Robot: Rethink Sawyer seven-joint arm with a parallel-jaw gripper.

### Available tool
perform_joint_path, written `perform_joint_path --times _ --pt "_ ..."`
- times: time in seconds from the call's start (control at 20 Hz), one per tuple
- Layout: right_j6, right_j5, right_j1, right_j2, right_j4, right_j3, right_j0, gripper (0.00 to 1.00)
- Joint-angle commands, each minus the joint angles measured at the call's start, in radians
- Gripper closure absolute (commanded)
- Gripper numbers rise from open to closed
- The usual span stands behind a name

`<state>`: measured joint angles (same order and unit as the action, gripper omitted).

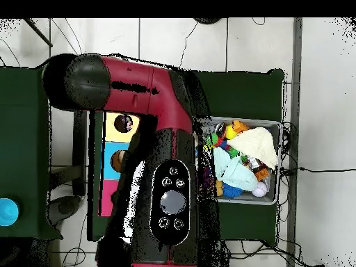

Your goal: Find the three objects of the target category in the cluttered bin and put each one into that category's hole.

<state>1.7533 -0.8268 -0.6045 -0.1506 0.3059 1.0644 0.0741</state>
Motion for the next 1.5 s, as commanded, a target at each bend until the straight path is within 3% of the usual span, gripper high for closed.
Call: perform_joint_path --times 0.05,0.3,0.65,1.2,1.5 --pt "0.109 -0.151 0.022 0.008 -0.04 -0.051 -0.086 1.0" --pt "0.095 -0.158 0.033 0.024 -0.042 -0.065 -0.119 1.0" --pt "0.041 -0.163 0.082 0.03 -0.08 -0.146 -0.166 1.0" --pt "-0.056 -0.099 0.129 0.067 -0.124 -0.12 -0.244 1.0" --pt "-0.166 -0.18 0.144 0.081 -0.183 -0.179 -0.306 1.0"
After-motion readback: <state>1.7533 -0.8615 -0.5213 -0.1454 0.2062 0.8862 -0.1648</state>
